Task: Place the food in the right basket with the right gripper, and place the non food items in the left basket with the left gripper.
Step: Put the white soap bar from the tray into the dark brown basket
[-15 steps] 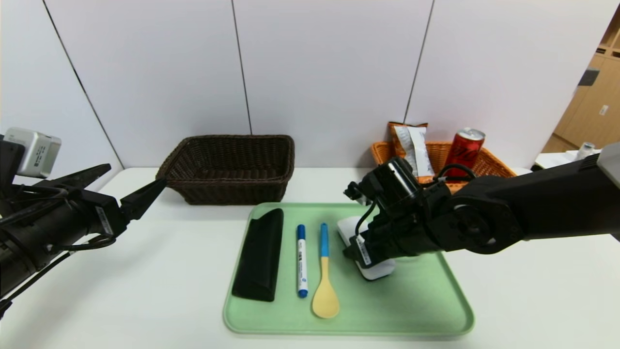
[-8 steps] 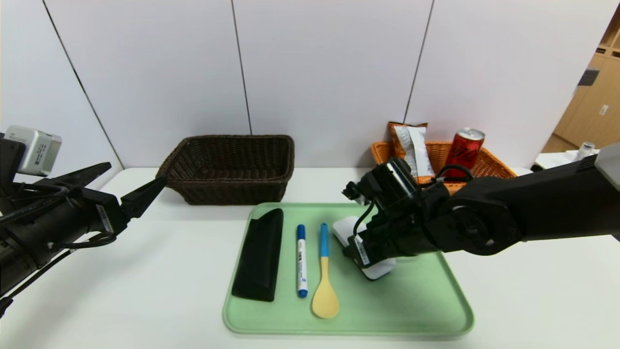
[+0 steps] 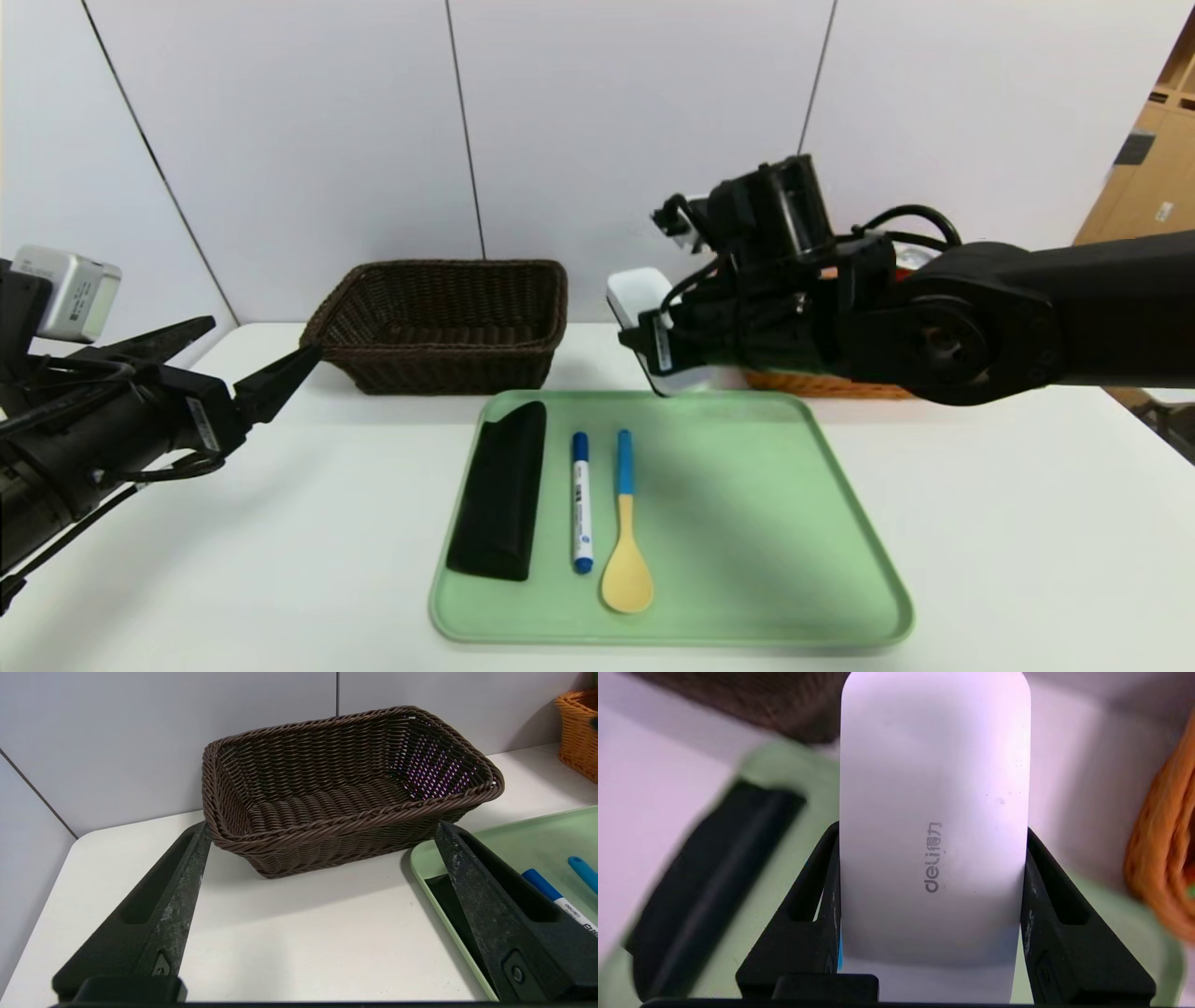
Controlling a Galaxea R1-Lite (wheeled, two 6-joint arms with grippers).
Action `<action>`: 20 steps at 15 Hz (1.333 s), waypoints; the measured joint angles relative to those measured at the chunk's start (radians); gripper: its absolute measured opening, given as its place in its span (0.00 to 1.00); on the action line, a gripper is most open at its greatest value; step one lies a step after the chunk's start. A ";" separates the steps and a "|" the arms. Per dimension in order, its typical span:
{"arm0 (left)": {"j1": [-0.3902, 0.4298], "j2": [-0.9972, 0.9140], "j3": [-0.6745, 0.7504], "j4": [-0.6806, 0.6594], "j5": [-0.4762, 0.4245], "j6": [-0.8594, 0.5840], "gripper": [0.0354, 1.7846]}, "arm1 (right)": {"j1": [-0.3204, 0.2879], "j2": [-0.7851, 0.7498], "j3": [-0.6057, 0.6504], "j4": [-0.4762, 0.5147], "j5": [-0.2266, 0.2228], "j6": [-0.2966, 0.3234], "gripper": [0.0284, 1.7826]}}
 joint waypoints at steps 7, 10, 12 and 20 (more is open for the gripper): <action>-0.001 0.001 0.003 -0.009 0.000 0.000 0.94 | 0.061 0.194 -0.137 -0.588 0.008 -0.178 0.57; -0.001 0.004 0.009 -0.011 0.000 0.000 0.94 | 0.075 0.305 -0.207 -0.781 0.011 -0.204 0.57; -0.001 0.004 0.016 -0.011 0.000 0.000 0.94 | 0.091 0.361 -0.232 -0.855 0.016 -0.228 0.57; -0.001 0.007 0.027 -0.023 0.000 -0.002 0.94 | 0.117 0.474 -0.282 -0.907 0.036 -0.276 0.57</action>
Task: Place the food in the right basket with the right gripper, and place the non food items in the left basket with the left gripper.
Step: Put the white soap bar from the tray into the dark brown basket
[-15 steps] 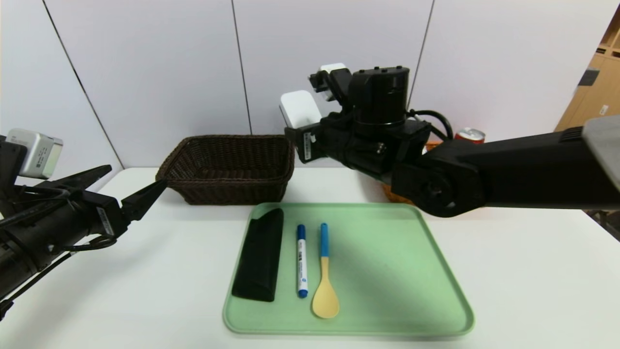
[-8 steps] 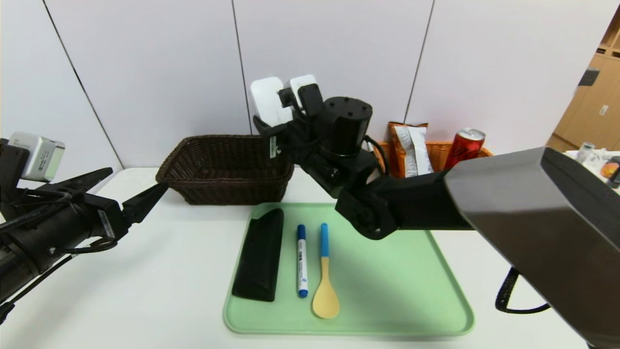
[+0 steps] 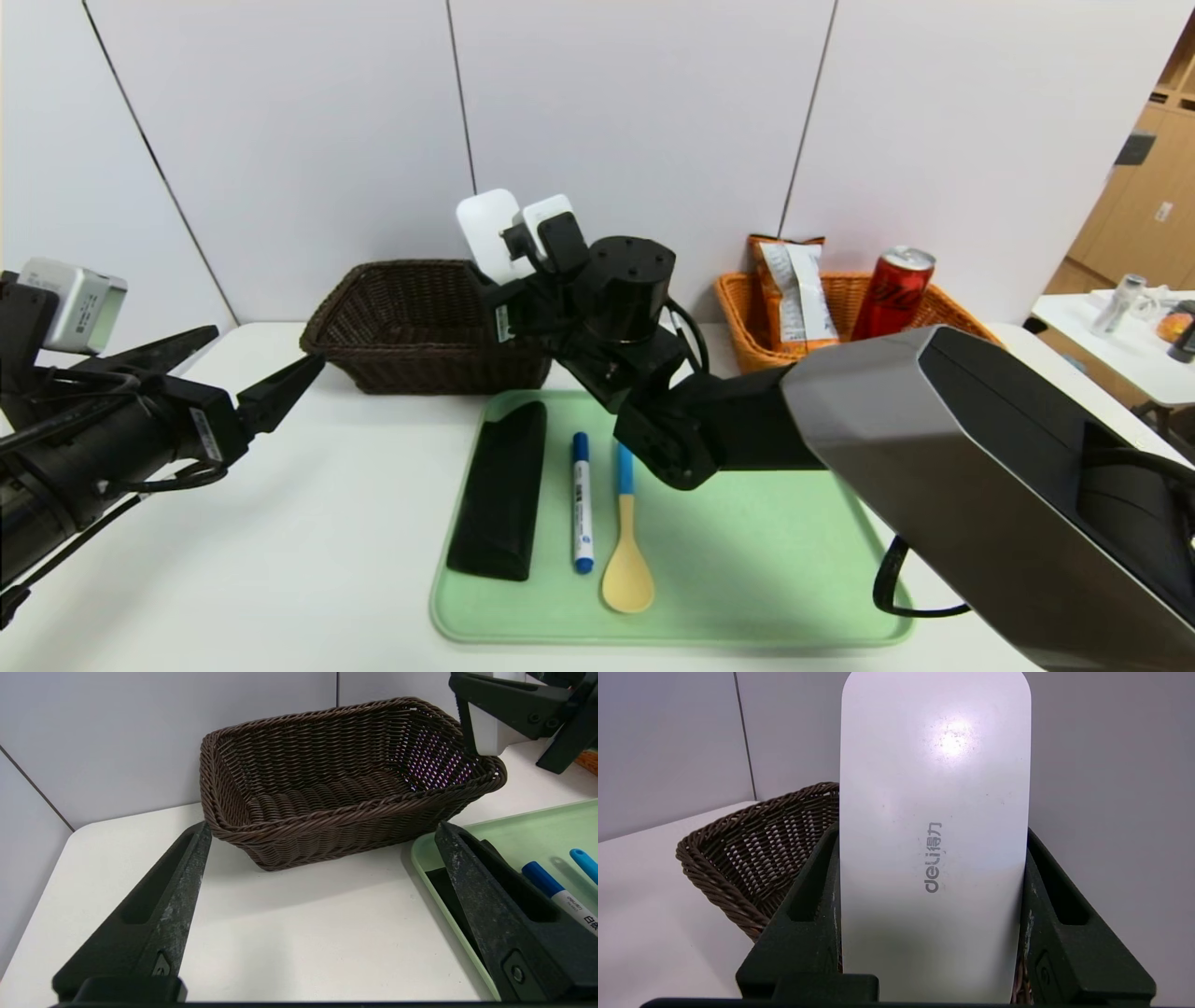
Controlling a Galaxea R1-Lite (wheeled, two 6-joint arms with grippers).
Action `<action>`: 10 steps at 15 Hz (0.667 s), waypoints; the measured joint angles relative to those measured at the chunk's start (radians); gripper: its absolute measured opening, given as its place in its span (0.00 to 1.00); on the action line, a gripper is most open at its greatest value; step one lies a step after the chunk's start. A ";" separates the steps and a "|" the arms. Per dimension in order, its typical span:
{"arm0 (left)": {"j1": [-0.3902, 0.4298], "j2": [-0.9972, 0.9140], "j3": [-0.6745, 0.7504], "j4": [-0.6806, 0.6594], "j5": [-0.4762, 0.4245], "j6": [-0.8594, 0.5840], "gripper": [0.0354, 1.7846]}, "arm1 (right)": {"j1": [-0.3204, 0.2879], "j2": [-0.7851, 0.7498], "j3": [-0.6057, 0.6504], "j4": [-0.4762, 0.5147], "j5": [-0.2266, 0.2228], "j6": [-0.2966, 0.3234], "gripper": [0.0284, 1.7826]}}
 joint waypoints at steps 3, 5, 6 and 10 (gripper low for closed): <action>0.000 0.000 0.009 -0.018 0.000 -0.001 0.94 | -0.002 0.013 -0.001 0.001 0.002 0.001 0.57; 0.000 0.001 0.011 -0.019 0.000 -0.010 0.94 | -0.007 0.022 -0.001 0.003 0.001 0.002 0.57; 0.000 0.001 0.012 -0.019 0.000 -0.011 0.94 | -0.008 0.026 -0.003 0.004 0.000 0.002 0.57; 0.000 0.001 0.012 -0.019 0.000 -0.014 0.94 | -0.013 0.039 -0.008 0.007 0.000 0.002 0.57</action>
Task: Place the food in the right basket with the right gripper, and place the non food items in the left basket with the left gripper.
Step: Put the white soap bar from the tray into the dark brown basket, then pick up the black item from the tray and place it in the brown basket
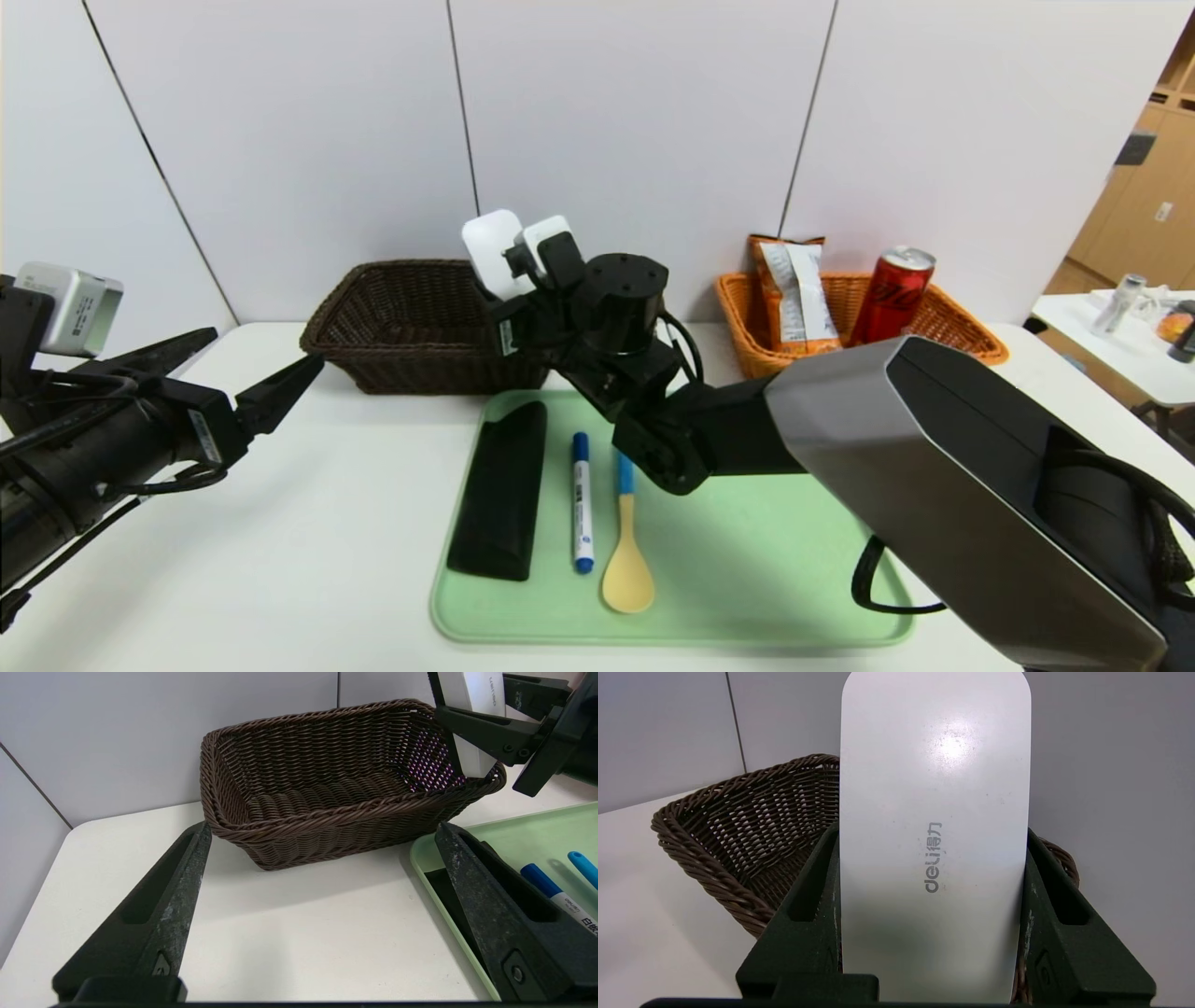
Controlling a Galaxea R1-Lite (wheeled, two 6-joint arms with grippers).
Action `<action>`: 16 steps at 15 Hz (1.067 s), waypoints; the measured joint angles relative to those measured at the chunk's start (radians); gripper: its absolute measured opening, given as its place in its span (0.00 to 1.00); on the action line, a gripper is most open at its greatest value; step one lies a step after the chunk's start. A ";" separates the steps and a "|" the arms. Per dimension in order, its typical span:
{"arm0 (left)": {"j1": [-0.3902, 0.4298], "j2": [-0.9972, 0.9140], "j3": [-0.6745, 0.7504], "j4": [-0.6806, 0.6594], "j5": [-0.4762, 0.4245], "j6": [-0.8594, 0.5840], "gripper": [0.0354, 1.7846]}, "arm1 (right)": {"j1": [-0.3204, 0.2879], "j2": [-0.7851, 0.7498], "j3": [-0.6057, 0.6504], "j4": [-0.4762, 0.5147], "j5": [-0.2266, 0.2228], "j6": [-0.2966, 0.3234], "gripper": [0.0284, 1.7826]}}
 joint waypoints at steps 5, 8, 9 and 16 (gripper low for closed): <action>0.000 0.000 0.000 0.000 0.000 0.000 0.94 | -0.006 0.011 -0.026 0.010 -0.004 0.001 0.67; 0.000 0.000 0.000 0.000 0.000 0.000 0.94 | -0.008 0.028 -0.085 0.020 -0.010 0.002 0.76; 0.000 0.000 0.000 0.000 0.000 0.000 0.94 | -0.007 0.032 -0.095 0.023 -0.009 0.002 0.79; 0.000 0.002 -0.007 0.000 0.000 0.000 0.94 | -0.039 -0.014 -0.099 0.029 -0.014 -0.002 0.89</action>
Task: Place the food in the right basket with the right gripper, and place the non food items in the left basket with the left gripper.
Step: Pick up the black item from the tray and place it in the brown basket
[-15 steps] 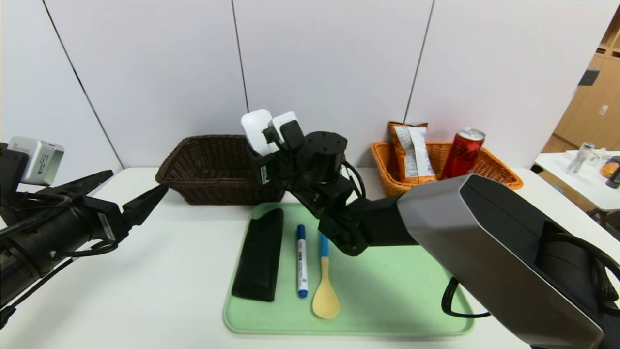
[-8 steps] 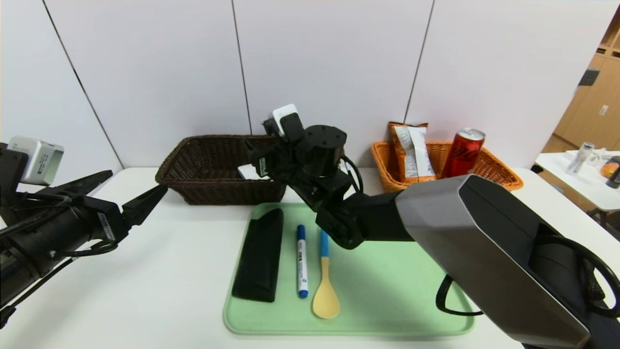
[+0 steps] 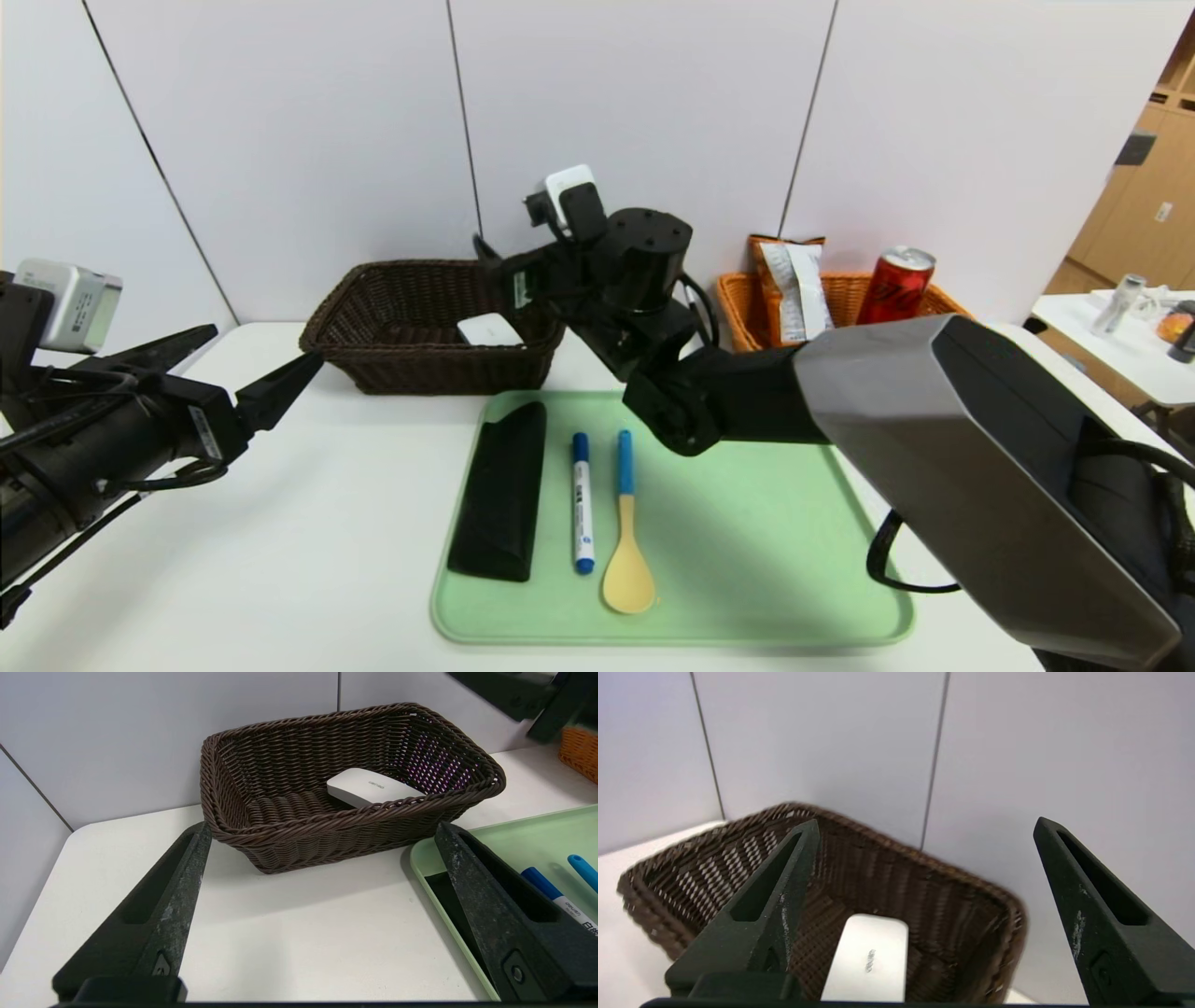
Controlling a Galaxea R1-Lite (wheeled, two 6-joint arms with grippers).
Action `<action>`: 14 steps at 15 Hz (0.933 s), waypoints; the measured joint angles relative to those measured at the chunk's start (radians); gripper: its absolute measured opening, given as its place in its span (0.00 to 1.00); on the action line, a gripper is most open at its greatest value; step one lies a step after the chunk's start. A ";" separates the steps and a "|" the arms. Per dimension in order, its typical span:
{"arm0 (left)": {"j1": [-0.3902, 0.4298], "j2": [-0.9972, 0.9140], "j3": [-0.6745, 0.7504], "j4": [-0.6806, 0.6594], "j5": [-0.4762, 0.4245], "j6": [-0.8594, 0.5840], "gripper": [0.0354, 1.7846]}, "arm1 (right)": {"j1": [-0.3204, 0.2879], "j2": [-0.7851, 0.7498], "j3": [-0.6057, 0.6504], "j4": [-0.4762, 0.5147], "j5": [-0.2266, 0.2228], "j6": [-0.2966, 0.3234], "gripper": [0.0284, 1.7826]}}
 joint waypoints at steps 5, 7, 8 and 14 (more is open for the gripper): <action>0.000 0.003 -0.003 0.000 0.000 0.000 0.94 | -0.119 -0.193 0.047 0.083 0.010 -0.055 0.92; 0.000 0.003 -0.004 -0.001 0.000 0.000 0.94 | -0.219 -0.322 0.108 0.143 0.033 -0.079 0.93; 0.000 0.003 -0.004 -0.001 0.000 0.001 0.94 | -0.293 -0.396 0.153 0.182 0.051 -0.090 0.93; -0.006 0.009 -0.015 0.000 -0.001 0.002 0.94 | -0.675 -0.775 0.632 0.265 0.173 -0.088 0.95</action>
